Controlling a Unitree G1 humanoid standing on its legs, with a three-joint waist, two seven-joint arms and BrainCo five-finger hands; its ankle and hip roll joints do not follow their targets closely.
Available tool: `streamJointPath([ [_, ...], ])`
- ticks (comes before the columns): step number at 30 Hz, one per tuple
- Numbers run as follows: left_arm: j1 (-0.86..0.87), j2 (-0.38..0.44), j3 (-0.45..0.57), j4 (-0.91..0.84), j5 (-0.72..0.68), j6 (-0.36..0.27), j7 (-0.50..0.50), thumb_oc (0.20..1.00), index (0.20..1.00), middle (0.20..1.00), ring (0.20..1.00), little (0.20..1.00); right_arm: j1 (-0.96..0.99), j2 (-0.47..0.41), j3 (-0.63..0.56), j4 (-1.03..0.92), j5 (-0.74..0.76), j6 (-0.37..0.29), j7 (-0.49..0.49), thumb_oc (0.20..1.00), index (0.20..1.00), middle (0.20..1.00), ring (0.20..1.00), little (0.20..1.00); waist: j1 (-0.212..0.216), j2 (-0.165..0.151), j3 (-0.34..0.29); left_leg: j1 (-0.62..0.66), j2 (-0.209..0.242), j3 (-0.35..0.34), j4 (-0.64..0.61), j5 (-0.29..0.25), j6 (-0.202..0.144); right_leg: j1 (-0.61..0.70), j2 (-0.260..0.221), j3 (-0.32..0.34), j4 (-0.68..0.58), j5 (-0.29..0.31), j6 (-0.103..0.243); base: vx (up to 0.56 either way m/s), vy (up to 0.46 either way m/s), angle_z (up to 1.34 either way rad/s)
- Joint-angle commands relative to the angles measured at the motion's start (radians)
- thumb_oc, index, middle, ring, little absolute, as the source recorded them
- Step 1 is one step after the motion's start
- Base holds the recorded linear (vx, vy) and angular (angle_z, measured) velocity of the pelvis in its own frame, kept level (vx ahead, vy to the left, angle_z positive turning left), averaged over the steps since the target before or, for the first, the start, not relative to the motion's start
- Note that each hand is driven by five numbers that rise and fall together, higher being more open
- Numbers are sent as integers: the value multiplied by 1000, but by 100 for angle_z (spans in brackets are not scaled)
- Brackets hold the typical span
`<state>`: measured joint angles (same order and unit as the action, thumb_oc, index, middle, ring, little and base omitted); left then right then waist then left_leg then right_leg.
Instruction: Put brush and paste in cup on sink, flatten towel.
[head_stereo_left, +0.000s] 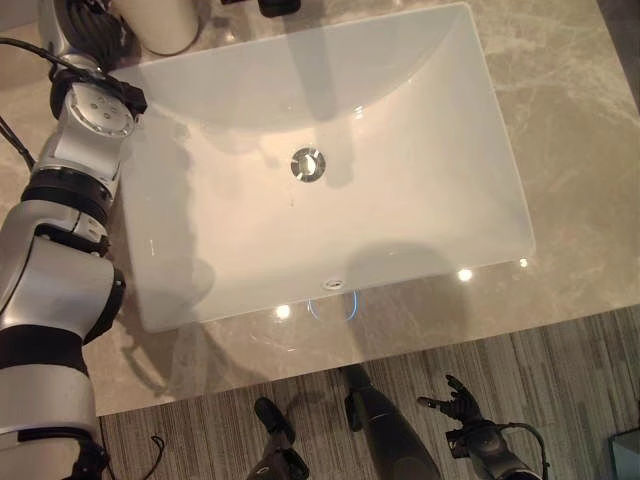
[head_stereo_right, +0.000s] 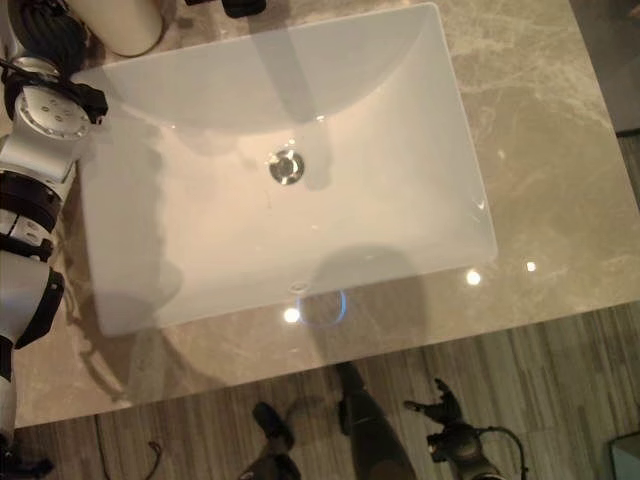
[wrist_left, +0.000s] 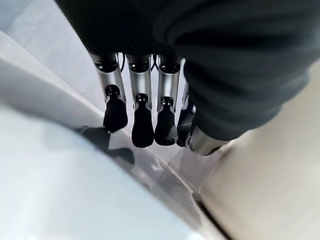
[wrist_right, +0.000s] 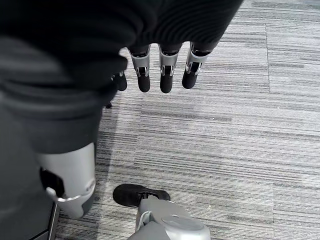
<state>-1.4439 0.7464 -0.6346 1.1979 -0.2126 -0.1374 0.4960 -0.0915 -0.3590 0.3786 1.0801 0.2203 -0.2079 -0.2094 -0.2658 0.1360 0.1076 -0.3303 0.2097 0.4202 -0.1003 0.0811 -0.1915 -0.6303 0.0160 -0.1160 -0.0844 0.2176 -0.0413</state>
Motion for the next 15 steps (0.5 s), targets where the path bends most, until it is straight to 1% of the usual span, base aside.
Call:
streamJointPath([
  [1,-26,30,87,4,29,-3,20,200,200,200,200,200,29,-66,-20,24,-8,22,4,1000,1000,1000,1000,1000,-17,58,42,277,55,-30,13,309,-70,86,39,-28,12,-89,146,0,0,0],
  [2,6,35,111,-2,26,-5,21,200,200,200,200,200,32,-72,-29,34,-17,28,7,1000,1000,1000,1000,1000,-11,55,32,294,55,-38,13,297,-70,112,32,-36,11,-93,146,-73,-29,3],
  [3,32,39,130,-11,24,-9,23,200,200,200,200,200,28,-77,-33,49,-24,33,7,1000,1000,1000,1000,1000,-10,49,29,298,52,-39,13,305,-70,120,24,-44,15,-77,137,-77,-27,7],
  [4,64,47,153,-33,12,-20,24,200,200,200,200,200,25,-81,-40,55,-29,38,10,1000,1000,1000,1000,1000,-4,46,22,310,48,-50,13,302,-70,136,20,-50,14,-79,137,-67,-23,16],
  [5,67,47,155,-34,12,-20,24,200,200,200,200,200,25,-82,-39,55,-29,38,10,1000,1000,1000,1000,1000,-5,47,23,311,49,-51,13,302,-70,138,20,-51,14,-79,137,19,7,21],
  [6,142,78,186,-107,12,-39,26,200,200,200,200,200,21,-93,-43,68,-35,42,18,1000,1000,1000,1000,1000,14,38,12,331,30,-112,13,280,-58,184,21,-56,9,-97,130,17,17,28],
  [7,192,105,200,-195,49,-50,53,200,200,200,200,200,17,-100,-38,69,-38,43,24,1000,1000,1000,1000,1000,27,24,15,330,11,-162,34,265,-43,204,19,-45,6,-98,127,-14,57,20],
  [8,318,174,241,-391,135,-72,80,200,200,200,200,200,22,-111,-43,59,-35,37,55,1000,1000,1000,1000,1000,54,-8,11,322,-14,-257,85,210,-16,234,7,-37,1,-107,126,-44,54,15],
  [9,325,175,246,-395,136,-70,80,200,200,200,200,200,22,-113,-41,58,-34,37,55,1000,1000,1000,1000,1000,50,-8,9,318,-16,-258,86,211,-15,233,5,-37,-1,-104,126,-41,79,13],
  [10,412,195,298,-491,156,-89,90,200,200,200,200,200,20,-112,-39,62,-33,38,70,1000,1000,1000,1000,1000,78,-30,10,306,-40,-325,108,164,6,250,-1,-24,-3,-112,127,-73,121,9],
  [11,571,211,405,-671,187,-112,97,200,200,200,200,200,18,-108,-43,81,-45,45,100,1000,1000,1000,1000,1000,102,-64,10,286,-61,-400,131,107,25,262,-14,-5,0,-102,136,-68,123,3],
  [12,587,211,419,-682,190,-108,96,200,200,200,200,200,19,-111,-38,80,-45,45,100,1000,1000,1000,1000,1000,98,-62,9,287,-62,-400,133,106,26,263,-15,-5,-1,-102,137,-82,140,-7],
  [13,697,212,496,-768,206,-129,100,200,200,200,200,200,30,-106,-47,84,-56,49,114,1000,1000,1000,1000,1000,105,-74,0,307,-63,-423,127,84,30,270,-18,2,1,-98,141,-39,135,-22],
  [14,799,191,576,-873,213,-154,101,200,200,200,200,200,37,-101,-66,93,-62,51,121,1000,1000,1000,1000,1000,118,-79,-9,333,-55,-434,119,58,33,280,-21,7,5,-97,146,-125,270,-17],
  [15,942,140,685,-985,214,-183,88,200,200,200,200,200,50,-95,-95,102,-75,58,126,1000,1000,1000,1000,1000,110,-91,-29,365,-55,-420,104,22,41,281,-40,12,7,-79,157,-226,389,-16],
])
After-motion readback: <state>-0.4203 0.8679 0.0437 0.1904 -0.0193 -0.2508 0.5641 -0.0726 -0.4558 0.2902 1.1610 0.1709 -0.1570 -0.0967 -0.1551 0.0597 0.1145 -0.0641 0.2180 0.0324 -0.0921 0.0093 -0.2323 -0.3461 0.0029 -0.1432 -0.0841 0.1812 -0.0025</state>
